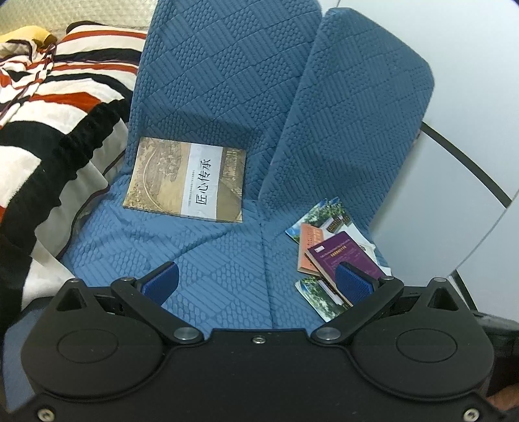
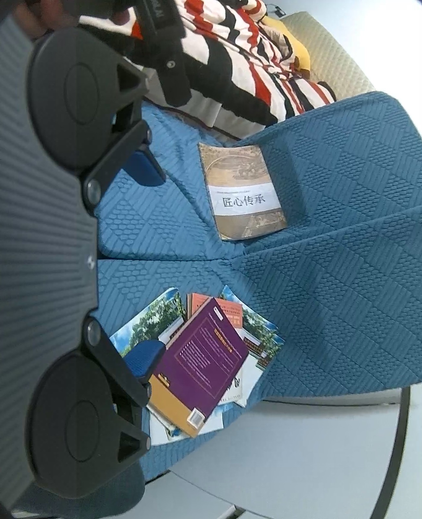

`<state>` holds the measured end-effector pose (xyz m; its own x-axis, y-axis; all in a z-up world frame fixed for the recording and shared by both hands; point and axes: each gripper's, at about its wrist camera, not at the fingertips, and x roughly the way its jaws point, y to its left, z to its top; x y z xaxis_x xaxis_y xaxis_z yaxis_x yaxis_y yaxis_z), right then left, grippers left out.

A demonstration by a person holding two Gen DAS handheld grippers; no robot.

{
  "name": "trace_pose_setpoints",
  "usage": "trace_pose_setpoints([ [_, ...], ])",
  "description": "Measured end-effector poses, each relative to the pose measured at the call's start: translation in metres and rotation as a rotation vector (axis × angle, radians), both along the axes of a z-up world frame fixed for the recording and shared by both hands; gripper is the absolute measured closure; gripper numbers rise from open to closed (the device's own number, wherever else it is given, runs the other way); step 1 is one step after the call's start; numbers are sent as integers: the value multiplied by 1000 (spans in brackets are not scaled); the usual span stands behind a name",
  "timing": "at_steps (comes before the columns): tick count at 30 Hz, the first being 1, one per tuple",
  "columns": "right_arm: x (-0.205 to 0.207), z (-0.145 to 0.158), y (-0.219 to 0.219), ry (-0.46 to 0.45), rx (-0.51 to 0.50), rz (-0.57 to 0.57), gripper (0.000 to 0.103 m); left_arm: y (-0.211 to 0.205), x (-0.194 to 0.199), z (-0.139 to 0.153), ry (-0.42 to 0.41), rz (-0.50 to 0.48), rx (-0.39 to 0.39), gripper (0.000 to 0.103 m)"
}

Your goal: Organize objects

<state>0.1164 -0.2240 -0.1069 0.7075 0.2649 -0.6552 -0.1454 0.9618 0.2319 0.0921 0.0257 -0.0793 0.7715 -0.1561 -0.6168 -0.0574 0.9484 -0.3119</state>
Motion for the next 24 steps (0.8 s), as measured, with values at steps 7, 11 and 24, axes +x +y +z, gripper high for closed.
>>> trace_pose_setpoints([
  [7, 24, -20, 8, 23, -5, 9, 0, 9, 29, -21, -1, 15, 5, 0],
  [11, 36, -28, 15, 21, -26, 14, 0, 14, 43, -32, -13, 9, 4, 0],
  [24, 86, -52, 43, 14, -55, 29, 1, 37, 98, -78, -21, 42, 62, 0],
])
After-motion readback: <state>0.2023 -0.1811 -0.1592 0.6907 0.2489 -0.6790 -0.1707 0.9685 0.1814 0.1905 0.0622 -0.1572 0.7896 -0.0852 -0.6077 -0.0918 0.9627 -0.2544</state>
